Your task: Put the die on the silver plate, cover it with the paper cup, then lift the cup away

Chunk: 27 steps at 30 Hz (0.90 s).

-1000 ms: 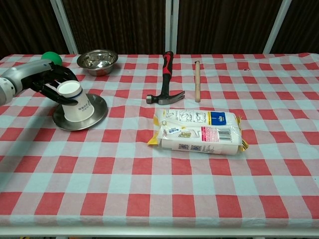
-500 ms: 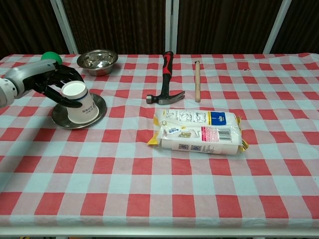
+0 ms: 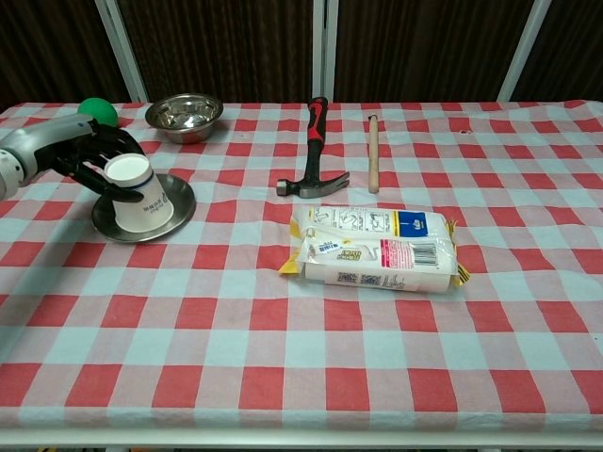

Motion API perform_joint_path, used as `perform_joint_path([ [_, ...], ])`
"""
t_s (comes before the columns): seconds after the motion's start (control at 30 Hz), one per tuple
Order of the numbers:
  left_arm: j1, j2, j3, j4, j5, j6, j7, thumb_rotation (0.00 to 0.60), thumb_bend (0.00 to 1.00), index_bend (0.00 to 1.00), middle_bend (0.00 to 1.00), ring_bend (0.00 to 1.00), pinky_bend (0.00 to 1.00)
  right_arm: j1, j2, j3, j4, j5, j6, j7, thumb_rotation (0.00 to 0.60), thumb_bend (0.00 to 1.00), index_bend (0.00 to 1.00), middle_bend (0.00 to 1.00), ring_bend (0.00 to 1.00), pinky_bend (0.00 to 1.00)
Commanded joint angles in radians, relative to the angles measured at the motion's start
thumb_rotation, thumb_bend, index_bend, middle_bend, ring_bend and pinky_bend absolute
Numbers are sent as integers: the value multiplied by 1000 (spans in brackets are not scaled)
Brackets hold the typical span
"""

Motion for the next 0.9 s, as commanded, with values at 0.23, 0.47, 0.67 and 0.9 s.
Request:
perform_joint_path([
  [0.23, -15, -35, -32, 100, -51, 15, 58, 600, 225, 491, 409, 301, 273, 27, -2, -27, 13, -40, -45, 17, 600, 222, 76, 67, 0, 16],
  [0.47, 6, -27, -14, 58, -27, 35, 46, 600, 229, 491, 408, 301, 273, 30, -3, -29, 14, -32, -51, 19, 600, 223, 75, 68, 0, 15],
  [0.67, -1, 4, 17, -4, 16, 13, 46, 600, 228, 491, 409, 301, 273, 31, -1, -29, 9, -29, -50, 15, 600, 223, 76, 68, 0, 15],
  [0.9, -18, -38, -36, 114, -62, 7, 68, 600, 230, 492, 409, 301, 273, 33, -2, -28, 7, -26, -48, 2, 600, 222, 75, 67, 0, 5],
])
